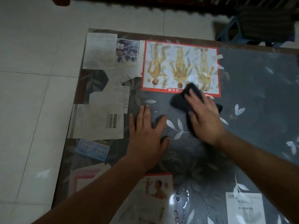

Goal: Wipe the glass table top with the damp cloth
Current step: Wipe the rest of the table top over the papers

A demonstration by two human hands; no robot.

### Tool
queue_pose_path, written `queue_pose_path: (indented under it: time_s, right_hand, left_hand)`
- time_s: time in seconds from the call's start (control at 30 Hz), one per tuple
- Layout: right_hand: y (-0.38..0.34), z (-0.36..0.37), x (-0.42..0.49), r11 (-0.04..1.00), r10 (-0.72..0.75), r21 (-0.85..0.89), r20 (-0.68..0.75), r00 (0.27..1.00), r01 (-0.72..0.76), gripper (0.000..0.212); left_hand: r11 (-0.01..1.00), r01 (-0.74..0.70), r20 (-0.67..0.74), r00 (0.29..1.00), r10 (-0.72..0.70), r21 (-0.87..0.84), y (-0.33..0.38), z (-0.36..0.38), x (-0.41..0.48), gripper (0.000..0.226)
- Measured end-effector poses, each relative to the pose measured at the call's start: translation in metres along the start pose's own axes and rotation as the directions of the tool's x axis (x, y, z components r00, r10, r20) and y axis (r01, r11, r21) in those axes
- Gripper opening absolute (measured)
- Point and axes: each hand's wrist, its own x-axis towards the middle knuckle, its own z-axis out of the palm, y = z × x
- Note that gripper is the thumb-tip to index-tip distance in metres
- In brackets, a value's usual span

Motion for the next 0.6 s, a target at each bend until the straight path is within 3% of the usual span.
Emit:
queue_pose_path:
  time_s: [0.07,0.13,0.27,0.37,0.43,0.5,0.6]
  right_hand:
    - [-0.015,-0.004,0.064,0.985,0.147,0.097,-0.045,0.988,-0.142,0.054]
    - [-0.033,-0.001,0.119,0.98,0.151,0.135,-0.033,0.988,-0.145,0.054]
    - [-0.046,0.016,0.12,0.992,-0.119,0.054,0.051,0.992,0.116,0.056]
    - [-0.02,0.015,0.049,0.939,-0.336,-0.031,0.113,0.935,0.342,0.056]
    - [0.013,0.004,0.018,0.907,-0.402,-0.058,0.175,0.899,0.417,0.056]
    - [0.045,-0.009,0.016,0.924,-0.357,-0.072,0.182,0.916,0.375,0.056]
    - [0.051,-0.009,0.016,0.979,-0.19,-0.054,0.072,0.979,0.194,0.058]
  left_hand:
    - [0.993,0.012,-0.048,0.999,-0.017,-0.113,-0.003,-0.002,-0.001,0.058]
    - [0.975,0.039,-0.101,0.993,-0.062,-0.219,-0.008,-0.003,-0.003,0.061]
    - [0.955,0.092,-0.117,0.985,-0.129,-0.281,-0.013,0.0,-0.007,0.078]
    - [0.981,0.089,-0.101,0.989,-0.108,-0.175,-0.009,0.002,-0.006,0.083]
    - [0.992,0.091,-0.082,0.992,-0.098,-0.091,-0.005,0.002,-0.004,0.08]
    - [0.997,0.077,-0.089,0.993,-0.077,-0.007,0.0,0.001,-0.002,0.072]
    - [0.998,0.056,-0.058,0.997,-0.055,0.021,0.009,0.002,-0.004,0.066]
